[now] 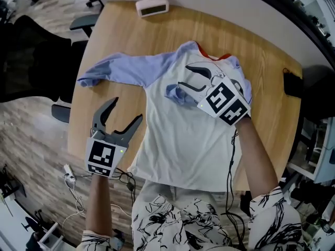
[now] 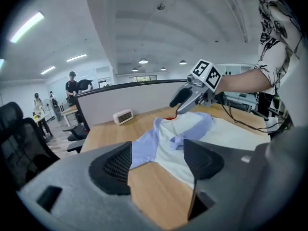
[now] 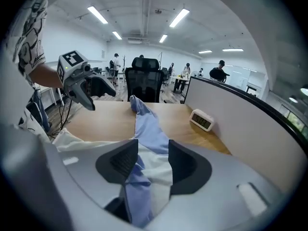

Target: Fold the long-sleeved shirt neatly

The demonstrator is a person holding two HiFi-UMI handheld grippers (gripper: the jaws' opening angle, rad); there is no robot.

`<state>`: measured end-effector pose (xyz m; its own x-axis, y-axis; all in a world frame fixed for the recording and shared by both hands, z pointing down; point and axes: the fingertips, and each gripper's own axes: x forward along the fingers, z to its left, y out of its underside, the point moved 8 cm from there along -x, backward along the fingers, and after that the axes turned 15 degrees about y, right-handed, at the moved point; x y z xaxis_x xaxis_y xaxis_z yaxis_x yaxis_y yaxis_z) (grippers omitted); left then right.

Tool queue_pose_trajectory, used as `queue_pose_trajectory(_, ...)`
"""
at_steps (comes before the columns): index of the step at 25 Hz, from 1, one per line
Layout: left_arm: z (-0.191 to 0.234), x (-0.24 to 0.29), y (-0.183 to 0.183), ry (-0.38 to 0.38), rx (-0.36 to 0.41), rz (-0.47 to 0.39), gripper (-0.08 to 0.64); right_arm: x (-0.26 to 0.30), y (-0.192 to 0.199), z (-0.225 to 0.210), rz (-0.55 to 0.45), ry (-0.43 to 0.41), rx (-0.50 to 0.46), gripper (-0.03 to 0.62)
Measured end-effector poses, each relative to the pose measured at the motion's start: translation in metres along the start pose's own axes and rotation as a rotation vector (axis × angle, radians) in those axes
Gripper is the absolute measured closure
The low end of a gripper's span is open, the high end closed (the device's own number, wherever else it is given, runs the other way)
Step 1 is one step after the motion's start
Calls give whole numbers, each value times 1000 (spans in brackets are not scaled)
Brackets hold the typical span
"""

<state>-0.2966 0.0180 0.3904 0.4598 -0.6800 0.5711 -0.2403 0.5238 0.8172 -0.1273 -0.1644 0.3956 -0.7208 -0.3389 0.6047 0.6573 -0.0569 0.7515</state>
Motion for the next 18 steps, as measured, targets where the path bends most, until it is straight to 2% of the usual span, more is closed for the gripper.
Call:
queue_pose_trajectory(4, 35, -37, 8, -122, -10, 58, 218, 0, -9, 10, -39, -2, 108, 377)
queue_pose_trajectory(7, 79, -59, 35, -186, -32, 131, 218, 12, -17, 27, -26, 11, 162, 368)
queue_pose_trajectory(11, 147, -70, 80, -235, -160, 139, 209, 40, -9, 47, 54, 16, 188, 357)
queue_pose_trajectory(13, 175, -64, 96, -217, -178, 158, 209, 55, -1, 51, 106, 29, 204, 354)
queue_pose_trajectory(18, 224, -37, 130, -100, -173, 230, 210, 91, 15, 60, 203, 62, 253, 348)
